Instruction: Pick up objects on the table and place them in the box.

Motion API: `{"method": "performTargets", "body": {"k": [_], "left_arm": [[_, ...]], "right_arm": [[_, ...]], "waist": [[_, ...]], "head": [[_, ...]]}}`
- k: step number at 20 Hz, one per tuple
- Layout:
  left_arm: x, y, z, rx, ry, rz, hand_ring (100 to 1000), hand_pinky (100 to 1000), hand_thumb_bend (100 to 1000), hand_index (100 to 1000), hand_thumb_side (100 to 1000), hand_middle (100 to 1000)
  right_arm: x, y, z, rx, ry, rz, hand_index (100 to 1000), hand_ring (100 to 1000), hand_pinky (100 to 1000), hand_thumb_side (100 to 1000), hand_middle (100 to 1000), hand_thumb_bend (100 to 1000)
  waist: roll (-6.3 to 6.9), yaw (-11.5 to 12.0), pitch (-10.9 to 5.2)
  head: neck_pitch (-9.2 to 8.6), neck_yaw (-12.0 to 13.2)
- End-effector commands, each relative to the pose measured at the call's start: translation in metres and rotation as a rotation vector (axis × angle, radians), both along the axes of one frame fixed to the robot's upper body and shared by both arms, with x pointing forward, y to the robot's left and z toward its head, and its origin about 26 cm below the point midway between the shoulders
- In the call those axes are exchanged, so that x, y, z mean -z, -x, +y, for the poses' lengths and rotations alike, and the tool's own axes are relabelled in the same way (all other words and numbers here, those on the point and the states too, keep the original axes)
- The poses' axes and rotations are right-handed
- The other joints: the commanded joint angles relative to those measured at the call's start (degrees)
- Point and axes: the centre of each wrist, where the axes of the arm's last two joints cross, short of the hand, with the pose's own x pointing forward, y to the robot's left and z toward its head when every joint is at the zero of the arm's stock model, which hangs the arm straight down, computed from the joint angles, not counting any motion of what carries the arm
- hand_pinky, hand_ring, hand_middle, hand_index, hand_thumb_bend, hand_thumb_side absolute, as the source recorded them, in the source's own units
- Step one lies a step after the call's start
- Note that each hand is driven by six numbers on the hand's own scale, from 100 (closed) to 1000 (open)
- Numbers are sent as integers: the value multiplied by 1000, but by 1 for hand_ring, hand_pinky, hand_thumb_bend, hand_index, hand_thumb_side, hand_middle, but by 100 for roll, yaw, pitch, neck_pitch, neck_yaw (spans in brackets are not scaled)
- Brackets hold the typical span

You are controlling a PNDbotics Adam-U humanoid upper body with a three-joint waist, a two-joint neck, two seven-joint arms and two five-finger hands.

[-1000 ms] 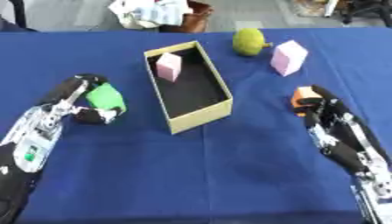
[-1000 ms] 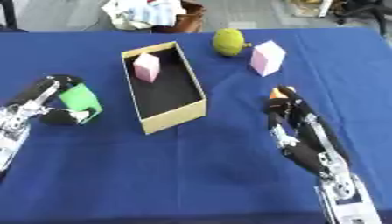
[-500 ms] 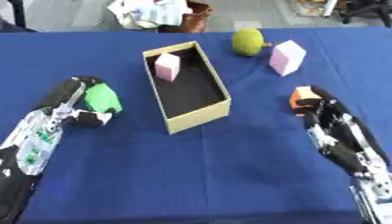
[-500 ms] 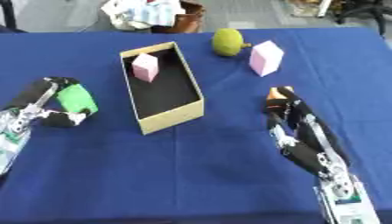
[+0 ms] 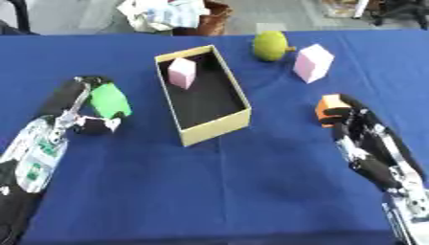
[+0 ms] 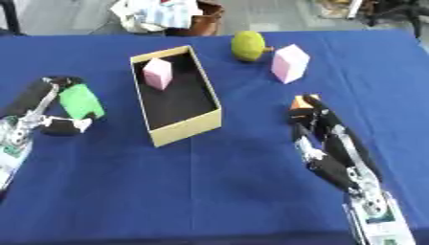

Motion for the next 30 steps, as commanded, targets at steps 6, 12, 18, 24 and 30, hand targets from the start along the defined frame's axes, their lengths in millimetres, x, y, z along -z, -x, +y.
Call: {"method": "performTargets", "body": {"k": [6,12,18,24,30], "left_arm": [[-42,-5,-40,210,-57,-32,591,729,192,778,151,563],[-30,-18,-62,282,-74,31,609,736,227,797,218,587],[-10,-25,-70,305,-79,93,652,750,431,839,463,656],[-8,-24,-68,295,-29,46,688,770,514,846,586,710],[-24,-15,-64,294,16,-36,730,796,575,854,656,763]], "right_arm": [[-5,-2,2,-19,3,-17,965,765,907,437,749,100],[-5,-2,3,-23,1,-14,965,765,907,437,749,100],[-5,-2,4,-28,2,-14,964,765,907,437,748,100],[-5,-2,4,-28,3,-14,964,765,907,436,748,100],[-5,-3,4,-28,3,-14,963,764,907,435,748,100]], "waist": [[41,-75,-171],[40,-108,-171],[35,-134,-165],[30,-135,-162],[29,-110,-163]], "head": [[29,4],[29,-6],[29,-36],[29,-54],[29,-88]]}}
